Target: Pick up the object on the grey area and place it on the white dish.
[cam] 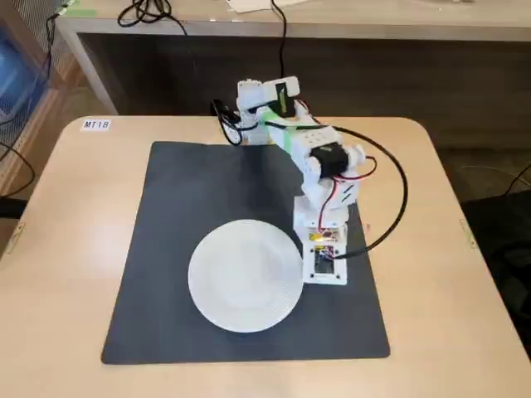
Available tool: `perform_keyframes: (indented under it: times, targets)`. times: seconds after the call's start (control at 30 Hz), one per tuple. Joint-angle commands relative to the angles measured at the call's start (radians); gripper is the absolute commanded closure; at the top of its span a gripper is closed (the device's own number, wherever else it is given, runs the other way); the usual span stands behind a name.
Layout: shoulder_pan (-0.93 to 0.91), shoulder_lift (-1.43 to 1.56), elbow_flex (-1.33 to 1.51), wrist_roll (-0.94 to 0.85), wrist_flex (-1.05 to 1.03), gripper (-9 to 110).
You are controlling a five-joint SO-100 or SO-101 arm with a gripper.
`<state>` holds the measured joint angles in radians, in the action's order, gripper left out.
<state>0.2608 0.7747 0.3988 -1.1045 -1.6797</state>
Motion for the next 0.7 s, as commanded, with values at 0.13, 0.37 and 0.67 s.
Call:
perform_keyframes:
  times: [0.13,0.37,0.67]
  targets:
    - [-0.161,0.08,-0.064,0.005,-0.002,84]
    - [-0.241,0.06,-0.066,0.008,0.003,84]
    - [-0.279,-0.011,-0.067,0.014,-0.003,86]
